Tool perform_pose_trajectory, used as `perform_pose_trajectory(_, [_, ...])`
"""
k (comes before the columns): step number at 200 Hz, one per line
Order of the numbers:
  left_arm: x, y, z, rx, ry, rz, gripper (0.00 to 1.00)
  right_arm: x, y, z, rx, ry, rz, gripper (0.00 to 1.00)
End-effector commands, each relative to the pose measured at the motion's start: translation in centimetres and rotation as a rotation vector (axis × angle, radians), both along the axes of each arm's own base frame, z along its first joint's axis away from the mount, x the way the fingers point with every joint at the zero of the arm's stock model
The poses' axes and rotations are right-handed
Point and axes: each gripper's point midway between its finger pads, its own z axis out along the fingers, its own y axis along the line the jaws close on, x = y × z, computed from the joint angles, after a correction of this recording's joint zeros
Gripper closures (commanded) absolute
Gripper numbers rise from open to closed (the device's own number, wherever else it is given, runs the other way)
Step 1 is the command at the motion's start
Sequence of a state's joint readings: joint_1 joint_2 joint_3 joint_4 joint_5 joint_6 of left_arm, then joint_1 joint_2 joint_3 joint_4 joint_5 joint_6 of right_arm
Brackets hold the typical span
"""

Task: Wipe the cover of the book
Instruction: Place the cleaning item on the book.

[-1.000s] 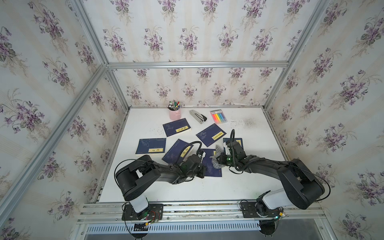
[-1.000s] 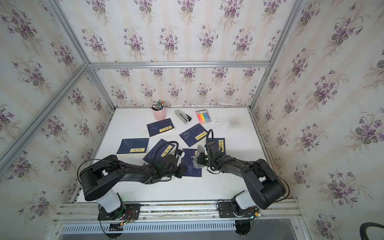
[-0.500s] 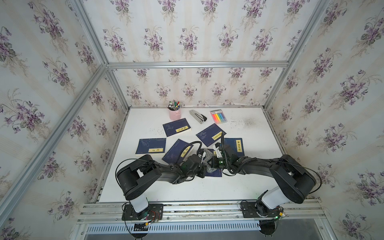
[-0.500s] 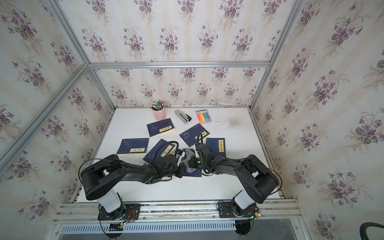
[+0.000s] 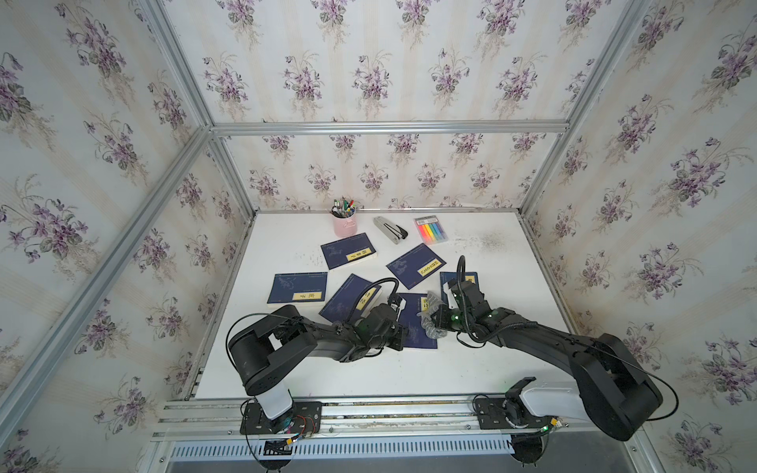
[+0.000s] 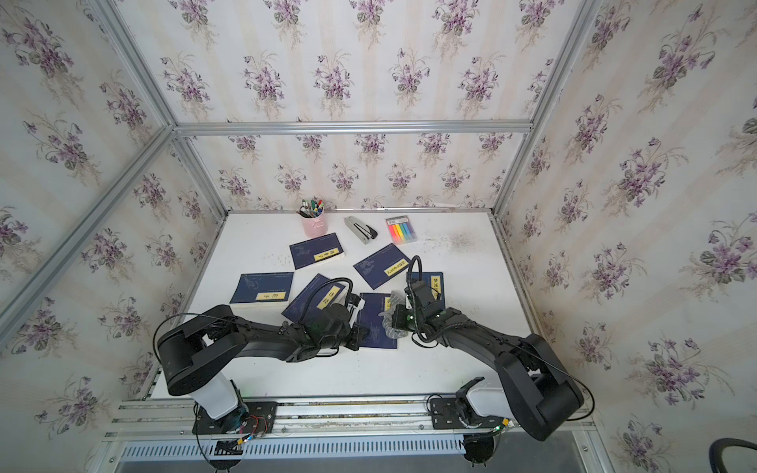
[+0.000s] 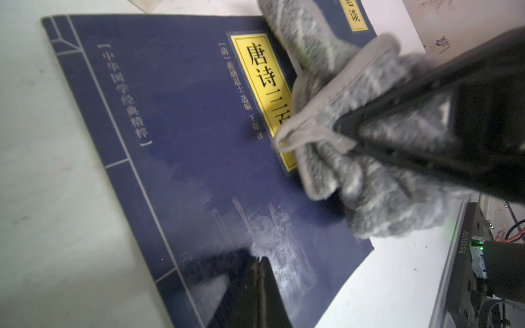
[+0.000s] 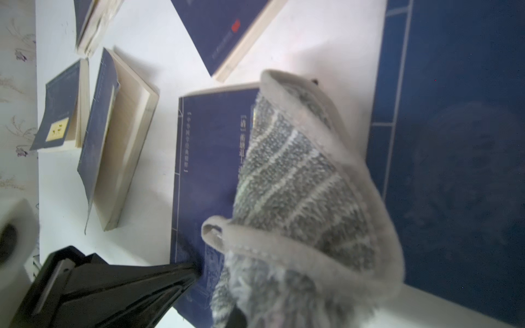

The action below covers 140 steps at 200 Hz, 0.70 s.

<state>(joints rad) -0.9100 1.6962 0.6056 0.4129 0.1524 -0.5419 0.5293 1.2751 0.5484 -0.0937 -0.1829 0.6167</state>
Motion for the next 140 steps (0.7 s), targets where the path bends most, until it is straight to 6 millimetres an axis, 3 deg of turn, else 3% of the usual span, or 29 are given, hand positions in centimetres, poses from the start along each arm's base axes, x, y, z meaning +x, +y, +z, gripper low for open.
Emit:
perform_pose_trajectory(1, [-2.7, 5.4, -4.4, 0.281, 0.138, 0.022, 1.0, 0.2, -4.2, 0.2, -0.188, 0.002, -0.112, 0.98])
perform_pose_trajectory(24, [-2.2, 4.8, -3.4, 0.277, 0.117, 0.01, 1.0, -0.6, -7.5, 0.5, -0.347, 0.024, -0.18, 0.98])
perform_pose_trajectory(46, [-1.7, 4.2, -2.6, 0.276, 0.1, -0.001, 1.0, -0.6, -9.3, 1.0, -0.391, -0.008, -0.236, 0.97])
perform_pose_trajectory(92, [-1.0, 3.2, -1.6, 0.267, 0.086, -0.024, 1.0, 3.7, -9.9, 3.5, -0.308, -0.084, -0.3, 0.97])
perform_pose_trajectory(115, [-0.2, 2.6, -0.8, 0.264, 0.077, -0.02, 1.0, 5.4, -9.9, 2.4, -0.311, -0.05, -0.28, 0.95])
perform_pose_trajectory(140, [0.4, 2.4, 0.2, 0.25, 0.059, -0.004, 1.0, 6.0, -9.6, -0.1, -0.339, 0.009, -0.247, 0.82])
